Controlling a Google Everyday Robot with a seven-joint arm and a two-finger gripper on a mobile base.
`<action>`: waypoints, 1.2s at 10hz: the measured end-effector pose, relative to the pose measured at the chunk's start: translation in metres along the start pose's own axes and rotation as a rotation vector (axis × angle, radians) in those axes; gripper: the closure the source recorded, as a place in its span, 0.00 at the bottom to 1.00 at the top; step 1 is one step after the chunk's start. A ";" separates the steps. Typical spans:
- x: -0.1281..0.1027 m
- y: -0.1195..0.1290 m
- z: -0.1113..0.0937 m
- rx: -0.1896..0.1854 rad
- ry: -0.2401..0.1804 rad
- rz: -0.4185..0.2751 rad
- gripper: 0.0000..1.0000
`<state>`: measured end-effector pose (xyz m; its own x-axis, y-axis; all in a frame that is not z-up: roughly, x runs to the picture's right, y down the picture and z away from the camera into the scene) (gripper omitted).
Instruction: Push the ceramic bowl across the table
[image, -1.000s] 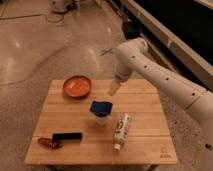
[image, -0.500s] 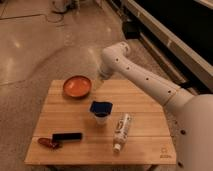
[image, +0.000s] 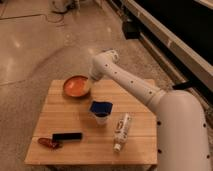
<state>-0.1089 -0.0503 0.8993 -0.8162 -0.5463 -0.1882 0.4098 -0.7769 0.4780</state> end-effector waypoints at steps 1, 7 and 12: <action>0.003 -0.002 0.004 0.006 0.003 -0.005 0.20; -0.006 -0.004 0.007 0.007 -0.016 0.007 0.20; -0.025 -0.012 0.039 0.033 -0.060 0.058 0.20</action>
<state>-0.1097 -0.0150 0.9315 -0.8147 -0.5698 -0.1075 0.4447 -0.7330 0.5148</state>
